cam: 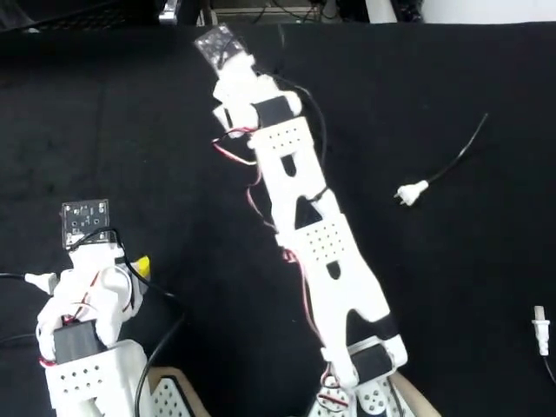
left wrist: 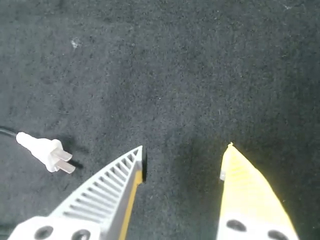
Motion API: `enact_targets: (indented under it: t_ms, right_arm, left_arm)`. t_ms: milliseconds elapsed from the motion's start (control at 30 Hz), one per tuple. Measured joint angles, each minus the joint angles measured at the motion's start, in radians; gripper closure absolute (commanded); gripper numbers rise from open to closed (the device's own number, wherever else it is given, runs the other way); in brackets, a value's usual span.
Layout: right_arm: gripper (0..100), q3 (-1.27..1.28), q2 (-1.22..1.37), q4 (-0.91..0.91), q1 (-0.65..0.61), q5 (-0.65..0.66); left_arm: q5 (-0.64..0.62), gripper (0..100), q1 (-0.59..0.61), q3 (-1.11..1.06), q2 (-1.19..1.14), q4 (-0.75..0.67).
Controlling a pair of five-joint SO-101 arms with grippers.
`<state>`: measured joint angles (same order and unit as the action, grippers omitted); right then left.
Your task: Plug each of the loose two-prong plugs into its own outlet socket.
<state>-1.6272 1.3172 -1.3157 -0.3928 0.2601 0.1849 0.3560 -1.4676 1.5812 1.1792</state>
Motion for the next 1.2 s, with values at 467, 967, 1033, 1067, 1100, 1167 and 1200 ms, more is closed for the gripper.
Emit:
enact_targets:
  t_ms: [467,967,1033,1067,1100,1167,1200]
  right_arm:
    - [55.4,-0.002,-0.503,-0.368,-0.158,0.011]
    - [55.4,-0.002,-0.907,-0.430,0.385,0.081]
    - [55.4,-0.003,-0.933,-0.430,0.509,0.097]
    - [55.4,-0.003,-0.941,-0.430,0.575,0.117]
    - [55.4,-0.003,-0.944,-0.430,0.643,0.140]
    - [55.4,-0.003,-0.944,-0.430,0.772,0.189]
    - [55.4,0.002,-0.944,-0.430,0.832,0.210]
  left_arm:
    - [0.000,74,0.000,0.000,0.000,0.000]
    - [0.000,74,0.000,-0.011,0.000,0.000]
    - [0.000,74,0.000,-0.011,0.000,0.000]
    - [0.000,74,0.000,-0.011,0.000,0.000]
    - [0.000,74,0.000,-0.011,0.000,0.000]
    - [0.000,74,0.000,-0.011,0.000,0.000]
    - [0.000,74,0.000,-0.011,0.000,0.000]
